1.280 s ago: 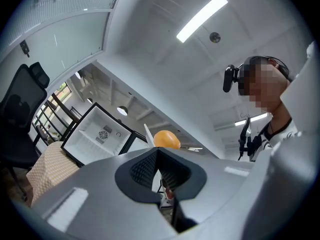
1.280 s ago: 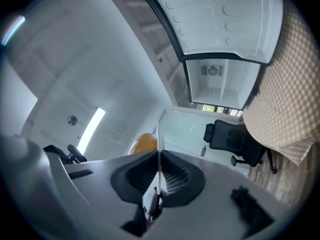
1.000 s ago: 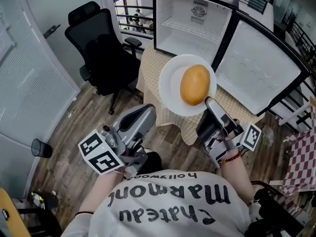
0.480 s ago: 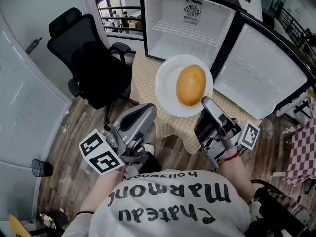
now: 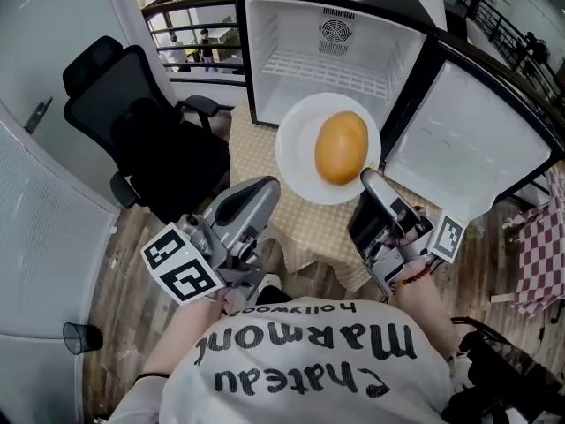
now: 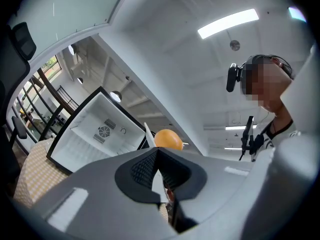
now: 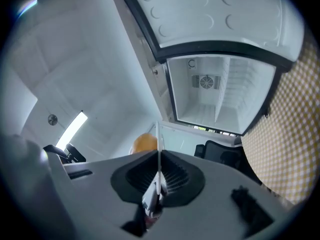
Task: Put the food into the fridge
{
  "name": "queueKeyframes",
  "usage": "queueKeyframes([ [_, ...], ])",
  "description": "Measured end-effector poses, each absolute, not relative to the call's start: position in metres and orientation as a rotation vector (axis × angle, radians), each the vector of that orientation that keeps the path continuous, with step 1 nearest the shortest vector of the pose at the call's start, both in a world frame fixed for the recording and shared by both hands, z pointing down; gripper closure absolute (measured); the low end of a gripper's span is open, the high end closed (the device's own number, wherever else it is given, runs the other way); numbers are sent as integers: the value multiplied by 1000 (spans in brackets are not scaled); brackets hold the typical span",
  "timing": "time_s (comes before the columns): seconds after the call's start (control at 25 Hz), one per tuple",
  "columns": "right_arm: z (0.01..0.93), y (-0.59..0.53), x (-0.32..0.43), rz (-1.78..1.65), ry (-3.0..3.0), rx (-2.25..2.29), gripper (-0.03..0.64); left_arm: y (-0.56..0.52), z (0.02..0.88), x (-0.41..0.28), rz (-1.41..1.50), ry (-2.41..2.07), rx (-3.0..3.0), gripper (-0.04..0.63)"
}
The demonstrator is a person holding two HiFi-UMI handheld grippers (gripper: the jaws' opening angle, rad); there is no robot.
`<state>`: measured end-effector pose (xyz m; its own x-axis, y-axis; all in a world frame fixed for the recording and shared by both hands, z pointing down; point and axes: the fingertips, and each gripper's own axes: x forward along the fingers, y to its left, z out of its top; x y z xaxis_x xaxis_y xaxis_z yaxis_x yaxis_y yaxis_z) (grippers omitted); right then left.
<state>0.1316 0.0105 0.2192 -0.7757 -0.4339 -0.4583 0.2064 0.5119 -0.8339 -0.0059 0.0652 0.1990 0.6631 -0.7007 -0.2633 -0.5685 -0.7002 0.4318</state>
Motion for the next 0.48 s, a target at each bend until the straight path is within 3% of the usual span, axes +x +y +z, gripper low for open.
queueKeyframes([
  [0.48, 214, -58, 80, -1232, 2060, -281, 587, -18, 193, -57, -565, -854, 2602, 592],
])
